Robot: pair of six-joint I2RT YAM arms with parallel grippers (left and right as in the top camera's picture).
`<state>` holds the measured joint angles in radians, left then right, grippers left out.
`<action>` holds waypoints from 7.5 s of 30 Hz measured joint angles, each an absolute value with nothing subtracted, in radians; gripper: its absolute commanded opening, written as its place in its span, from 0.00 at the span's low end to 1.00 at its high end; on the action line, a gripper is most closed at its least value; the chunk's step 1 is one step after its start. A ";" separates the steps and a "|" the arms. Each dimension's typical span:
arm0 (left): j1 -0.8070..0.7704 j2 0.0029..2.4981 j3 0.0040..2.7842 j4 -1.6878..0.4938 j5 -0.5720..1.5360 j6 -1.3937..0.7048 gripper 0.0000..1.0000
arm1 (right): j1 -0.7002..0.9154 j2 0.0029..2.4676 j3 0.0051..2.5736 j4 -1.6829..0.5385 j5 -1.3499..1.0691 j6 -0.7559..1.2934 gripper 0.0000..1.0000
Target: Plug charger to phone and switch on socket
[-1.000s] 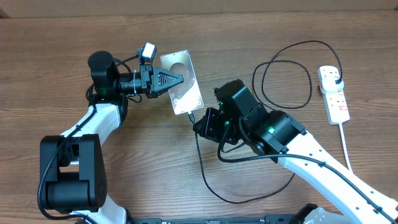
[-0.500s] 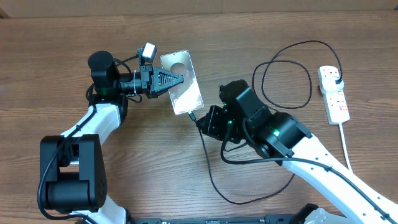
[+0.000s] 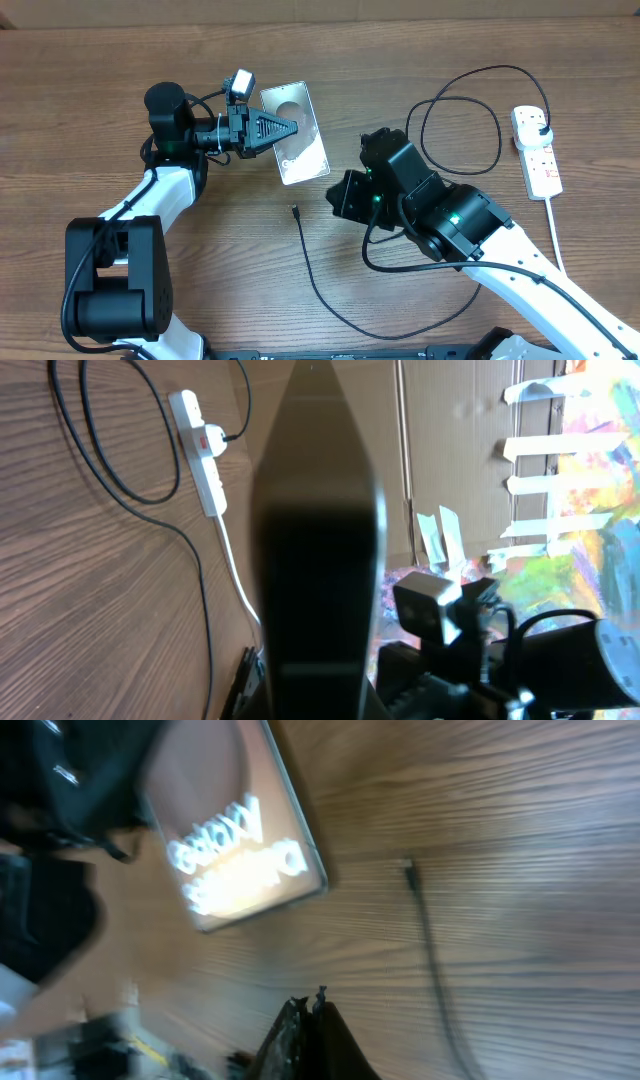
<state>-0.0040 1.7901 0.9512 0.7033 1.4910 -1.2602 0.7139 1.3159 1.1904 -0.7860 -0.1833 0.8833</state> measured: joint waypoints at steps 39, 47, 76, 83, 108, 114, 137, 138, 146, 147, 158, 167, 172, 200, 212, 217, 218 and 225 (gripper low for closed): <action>0.446 1.790 0.951 0.703 1.557 -1.261 0.04 | 0.951 1.945 1.200 -0.606 0.085 0.496 0.27; 0.446 1.790 0.951 0.703 1.557 -1.261 0.04 | 0.970 1.983 1.275 -0.728 0.078 0.530 0.04; 0.060 1.790 0.951 0.703 1.538 -1.261 0.04 | 0.845 1.126 1.119 -0.857 -0.246 0.525 0.04; 0.032 1.790 0.951 0.708 1.554 -1.261 0.04 | 0.845 1.194 1.085 -0.835 -0.311 0.511 0.04; 0.032 1.790 0.951 0.708 1.553 -1.261 0.04 | 0.773 1.290 1.085 -0.715 -0.343 0.584 0.04; 0.032 1.790 0.951 0.707 1.548 -1.261 0.04 | 0.773 1.290 1.085 -0.706 -0.359 0.588 0.04; 0.032 1.790 0.951 0.704 1.523 -1.261 0.04 | 0.773 1.347 1.085 -0.664 -0.363 0.550 0.04; 0.032 1.790 0.951 0.704 1.525 -1.261 0.04 | 0.773 1.347 1.085 -0.665 -0.363 0.550 0.04; 0.032 1.790 0.951 0.704 1.527 -1.261 0.04 | 0.773 1.347 1.085 -0.657 -0.363 0.523 0.04; 0.032 1.790 0.951 0.704 1.527 -1.261 0.04 | 0.773 1.347 1.085 -0.657 -0.362 0.519 0.04; 0.032 1.790 0.951 0.704 1.534 -1.261 0.04 | 0.773 1.347 1.085 -0.673 -0.313 0.497 0.04; 0.032 1.790 0.951 0.704 1.533 -1.261 0.04 | 0.773 1.347 1.085 -0.665 -0.308 0.493 0.04; 0.036 1.790 0.951 0.705 1.514 -1.261 0.04 | 0.775 1.347 1.085 -0.619 -0.317 0.493 0.04; 0.039 1.790 0.951 0.704 1.543 -1.253 0.04 | 0.937 1.347 1.096 -0.606 0.031 0.446 0.26; 0.039 1.790 0.951 0.704 1.541 -1.242 0.04 | 0.937 1.384 1.098 -0.565 0.155 0.459 0.26; 0.039 1.790 0.951 0.704 1.542 -1.238 0.04 | 0.937 1.387 1.098 -0.567 0.127 0.460 0.22; 0.039 1.790 0.951 0.704 1.542 -1.238 0.04 | 0.937 1.387 1.098 -0.566 0.125 0.461 0.20; 0.039 1.790 0.951 0.704 1.543 -1.222 0.04 | 0.937 1.401 1.098 -0.533 0.120 0.467 0.05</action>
